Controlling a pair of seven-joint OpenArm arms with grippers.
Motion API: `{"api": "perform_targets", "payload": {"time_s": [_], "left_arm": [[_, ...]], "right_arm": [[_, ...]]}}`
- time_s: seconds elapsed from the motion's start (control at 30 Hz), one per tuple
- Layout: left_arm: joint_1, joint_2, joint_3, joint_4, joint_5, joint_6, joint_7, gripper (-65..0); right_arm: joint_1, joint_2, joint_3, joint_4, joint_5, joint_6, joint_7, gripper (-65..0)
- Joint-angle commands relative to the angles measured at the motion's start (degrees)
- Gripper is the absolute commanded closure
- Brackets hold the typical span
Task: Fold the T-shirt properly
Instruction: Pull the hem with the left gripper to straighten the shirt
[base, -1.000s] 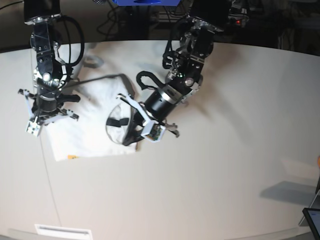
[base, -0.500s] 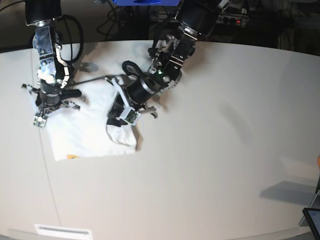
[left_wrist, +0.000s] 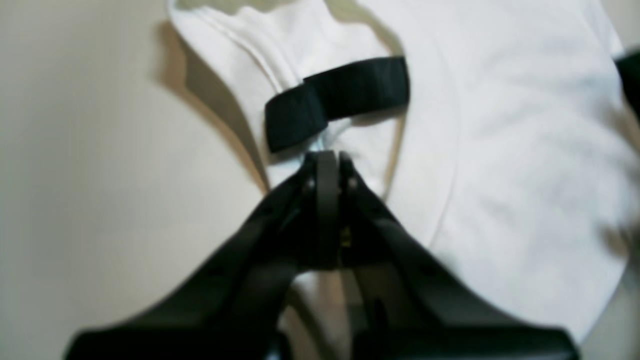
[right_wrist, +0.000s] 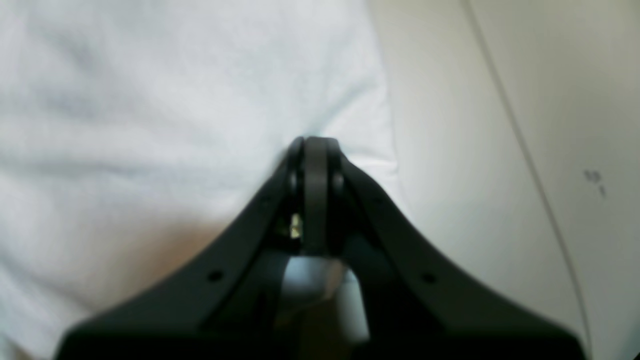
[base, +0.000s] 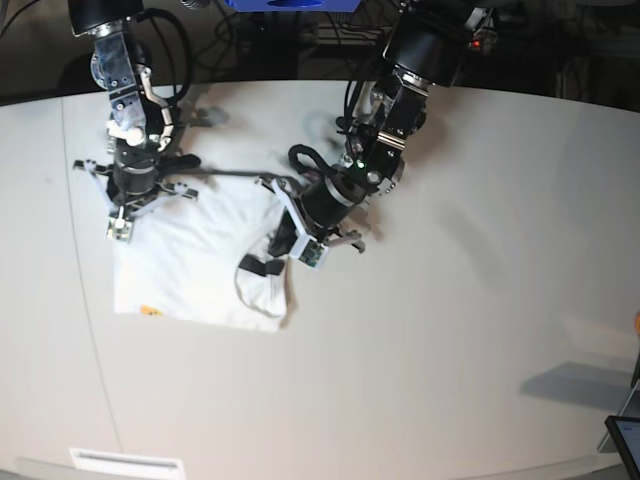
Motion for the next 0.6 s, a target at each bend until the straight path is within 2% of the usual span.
{"api": "perform_targets", "payload": {"time_s": [0.0,0.37,0.47,0.57], "left_arm": [[-1.73,0.29,-0.2,0.13,-0.41,-0.32,-1.17,0.0],[-11.31,1.43,0.15,-7.34,-0.41,-0.32,-1.08,0.0],[-14.39,2.4,0.15,-10.59,-0.41,-0.32,-1.43,0.0],[-17.29,4.24,0.24,-14.11,-0.32,-0.32,-1.61,0.0]], "right_arm": [[-0.47,-0.15,-1.48,0.85,2.31,0.89,-2.2,-0.9],[-3.02,-1.11,-10.89,2.96,2.31,0.63,-2.55,-0.9],[-2.76,-1.11,-15.02,2.96,2.31,-2.8,-2.55,-0.9],[-1.96,-1.11,-18.71,2.96,2.31,-3.86,-2.55,-0.9]]}}
